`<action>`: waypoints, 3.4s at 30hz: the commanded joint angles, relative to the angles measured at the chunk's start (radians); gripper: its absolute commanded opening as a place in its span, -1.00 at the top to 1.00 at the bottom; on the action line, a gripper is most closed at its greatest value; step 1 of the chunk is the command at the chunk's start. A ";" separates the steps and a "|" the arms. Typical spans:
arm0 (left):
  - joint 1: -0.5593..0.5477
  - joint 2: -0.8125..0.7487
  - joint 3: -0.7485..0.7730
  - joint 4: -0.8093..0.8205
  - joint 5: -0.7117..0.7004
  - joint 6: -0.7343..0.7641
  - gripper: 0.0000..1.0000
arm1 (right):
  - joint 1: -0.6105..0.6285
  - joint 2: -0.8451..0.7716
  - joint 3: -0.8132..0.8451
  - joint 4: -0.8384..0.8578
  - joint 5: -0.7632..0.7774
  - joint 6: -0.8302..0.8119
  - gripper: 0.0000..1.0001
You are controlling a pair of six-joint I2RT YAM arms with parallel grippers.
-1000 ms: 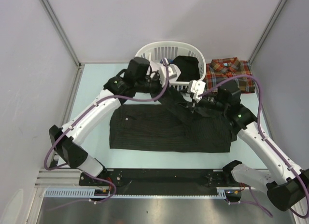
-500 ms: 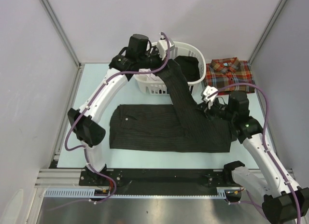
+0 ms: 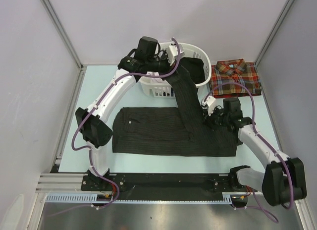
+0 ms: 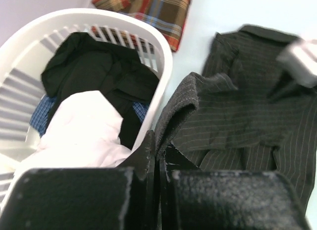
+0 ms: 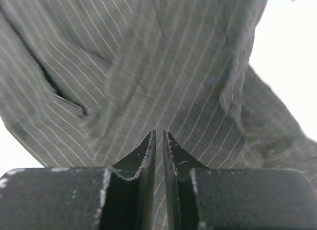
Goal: Fold and stack the long sleeve shirts
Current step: Fold the shirt
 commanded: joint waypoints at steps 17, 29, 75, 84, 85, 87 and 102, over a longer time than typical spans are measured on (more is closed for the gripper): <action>0.035 -0.488 -0.862 -0.253 0.203 1.066 1.00 | -0.118 0.213 0.151 -0.226 0.009 0.077 0.74; 0.207 -0.491 -1.040 -0.232 0.190 1.432 1.00 | -0.231 0.184 0.161 -0.401 0.009 -0.049 0.86; 0.253 -0.416 -1.318 0.155 -0.224 0.629 -0.31 | -0.007 0.441 0.131 -0.187 0.248 -0.057 0.65; 0.302 -0.445 -1.320 0.095 -0.245 0.627 -0.39 | -0.099 0.304 0.157 -0.318 0.217 -0.126 0.59; 0.311 -0.462 -1.301 0.080 -0.208 0.606 -0.42 | -0.099 0.281 0.167 -0.347 0.205 -0.135 0.55; 0.340 -0.527 -1.238 0.031 -0.113 0.534 -0.74 | -0.098 0.227 0.200 -0.375 0.165 -0.144 0.51; 0.470 -0.861 -1.200 0.516 -0.163 -0.559 -0.99 | 0.155 0.232 0.335 -0.235 0.081 -0.063 0.03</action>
